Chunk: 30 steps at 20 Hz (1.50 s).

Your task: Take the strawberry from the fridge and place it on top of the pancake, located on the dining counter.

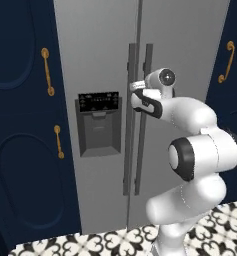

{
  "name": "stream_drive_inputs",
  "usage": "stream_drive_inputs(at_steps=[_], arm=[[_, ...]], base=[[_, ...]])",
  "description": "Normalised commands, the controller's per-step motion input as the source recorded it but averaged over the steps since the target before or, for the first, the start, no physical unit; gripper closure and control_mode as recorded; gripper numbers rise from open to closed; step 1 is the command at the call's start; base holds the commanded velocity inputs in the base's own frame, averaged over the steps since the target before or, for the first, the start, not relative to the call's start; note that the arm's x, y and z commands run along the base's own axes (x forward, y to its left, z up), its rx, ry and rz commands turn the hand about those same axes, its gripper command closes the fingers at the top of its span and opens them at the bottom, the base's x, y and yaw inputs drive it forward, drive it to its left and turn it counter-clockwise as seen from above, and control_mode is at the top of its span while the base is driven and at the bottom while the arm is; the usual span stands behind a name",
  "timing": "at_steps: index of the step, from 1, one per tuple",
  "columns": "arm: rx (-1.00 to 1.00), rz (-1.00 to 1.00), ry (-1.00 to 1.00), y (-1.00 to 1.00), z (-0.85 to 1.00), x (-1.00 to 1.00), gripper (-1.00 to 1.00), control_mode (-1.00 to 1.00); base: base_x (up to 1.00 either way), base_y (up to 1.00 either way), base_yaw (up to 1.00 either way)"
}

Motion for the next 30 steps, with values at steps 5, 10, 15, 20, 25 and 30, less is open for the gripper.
stream_drive_inputs(at_steps=[5,10,15,20,25,30], arm=[[0.07,0.0,0.0,-0.66,0.0,-0.99,1.0,-1.0],[0.09,-0.01,0.03,-0.9,-0.04,-1.0,1.0,-1.0],[0.1,-0.03,0.0,-1.0,-0.08,-1.0,1.0,-1.0],[0.08,-0.06,0.0,-0.92,-0.04,-1.0,1.0,-1.0],[0.0,-0.02,0.0,-0.09,0.04,-0.53,-1.0,-1.0],[-0.04,0.04,-0.02,0.13,0.51,-0.97,-1.0,-1.0]], base=[[0.0,0.0,0.0],[0.0,0.0,0.0],[0.0,0.0,0.0],[0.0,0.0,0.0],[0.0,0.0,0.0],[0.0,0.0,0.0]])
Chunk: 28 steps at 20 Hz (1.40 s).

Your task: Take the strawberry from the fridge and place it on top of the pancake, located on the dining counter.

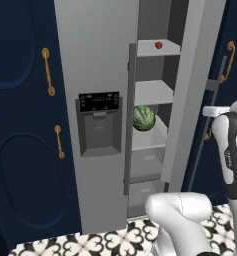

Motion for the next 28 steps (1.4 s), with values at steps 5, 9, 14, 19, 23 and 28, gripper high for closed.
stream_drive_inputs(at_steps=[5,9,14,19,23,28], arm=[[-0.56,0.0,0.33,0.97,0.56,-0.23,-1.0,-1.0],[-0.82,0.0,0.63,1.0,0.02,0.39,-1.0,-1.0],[-0.72,0.0,0.48,0.82,0.08,0.38,-1.0,-1.0],[-0.32,0.02,0.49,-0.1,-0.07,0.39,-1.0,-1.0],[-0.43,0.01,0.54,-0.05,-0.03,0.68,-1.0,-1.0],[-0.21,0.02,0.35,-0.17,0.0,0.44,-1.0,-1.0]], base=[[0.0,0.0,0.0],[0.0,0.0,0.0],[0.0,0.0,0.0],[0.0,0.0,0.0],[0.0,0.0,0.0],[0.0,0.0,0.0]])
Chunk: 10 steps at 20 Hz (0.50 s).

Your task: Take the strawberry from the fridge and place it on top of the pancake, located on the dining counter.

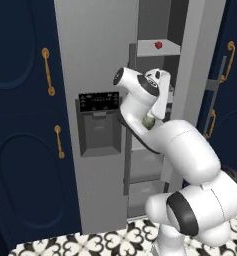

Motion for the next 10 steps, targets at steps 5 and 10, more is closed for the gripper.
stream_drive_inputs(at_steps=[5,10], arm=[[0.0,0.06,0.24,-0.44,-0.04,0.35,-1.0,-1.0],[-0.03,0.05,0.16,-0.39,-0.07,0.28,-1.0,-1.0]], base=[[0.0,0.0,0.0],[0.0,0.0,0.0]])
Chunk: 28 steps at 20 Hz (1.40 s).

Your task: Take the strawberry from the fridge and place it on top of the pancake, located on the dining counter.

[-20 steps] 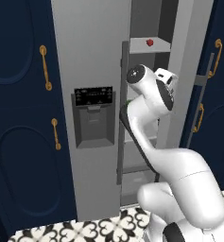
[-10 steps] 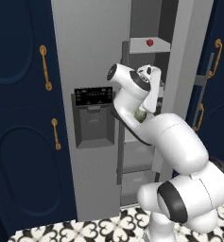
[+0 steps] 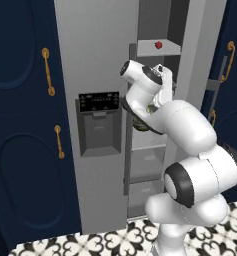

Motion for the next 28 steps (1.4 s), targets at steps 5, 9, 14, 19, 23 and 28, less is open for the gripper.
stream_drive_inputs(at_steps=[5,9,14,19,23,28], arm=[[-0.03,0.0,0.08,-0.73,-0.02,-0.06,-1.0,-1.0],[-0.03,0.0,0.06,-0.91,-0.06,-0.27,-1.0,-1.0],[-0.01,0.0,0.05,-1.0,-0.1,-0.38,-1.0,-1.0],[-0.01,0.0,0.05,-1.0,-0.12,-0.33,-1.0,-1.0],[-0.03,0.0,0.05,-0.97,-0.15,-0.22,-1.0,-1.0],[-0.08,0.0,0.02,-0.65,-0.15,-0.08,-1.0,-1.0]], base=[[0.0,0.0,0.0],[0.0,0.0,0.0],[0.0,0.0,0.0],[0.0,0.0,0.0],[0.0,0.0,0.0],[0.0,0.0,0.0]])
